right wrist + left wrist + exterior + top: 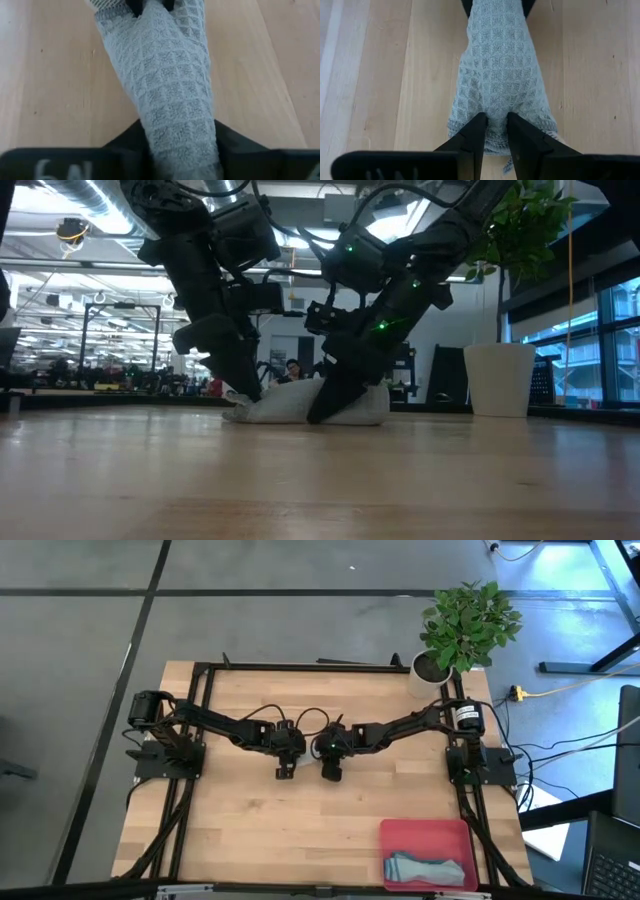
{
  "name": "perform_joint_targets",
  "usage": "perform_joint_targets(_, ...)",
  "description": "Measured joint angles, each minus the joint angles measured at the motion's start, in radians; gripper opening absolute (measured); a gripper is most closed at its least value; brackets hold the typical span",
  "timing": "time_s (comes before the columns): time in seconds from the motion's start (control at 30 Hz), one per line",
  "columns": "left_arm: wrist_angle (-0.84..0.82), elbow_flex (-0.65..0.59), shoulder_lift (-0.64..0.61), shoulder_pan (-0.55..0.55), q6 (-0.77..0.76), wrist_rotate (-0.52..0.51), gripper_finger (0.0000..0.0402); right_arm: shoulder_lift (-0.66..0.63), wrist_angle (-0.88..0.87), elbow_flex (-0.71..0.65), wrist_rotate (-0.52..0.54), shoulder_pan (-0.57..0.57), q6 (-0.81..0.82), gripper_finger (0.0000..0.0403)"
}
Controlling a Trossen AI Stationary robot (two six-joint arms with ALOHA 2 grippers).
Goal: Roll microfiber towels into tight, uniform cylinder then place into a basket
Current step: Put the rolled gray towel into the bin
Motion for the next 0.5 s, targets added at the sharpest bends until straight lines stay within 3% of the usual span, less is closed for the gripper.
perform_joint_targets(0.23, 0.0, 0.0, 0.0, 0.0, 0.0, 0.0, 0.0074, -0.001, 0.002, 0.0, -0.008, 0.0, 0.001, 0.0058)
perform_joint_targets(0.5, 0.004, 0.0, 0.0, 0.0, 0.0, 0.0, 0.0074, -0.001, 0.004, -0.001, -0.01, 0.001, 0.003, 0.0077)
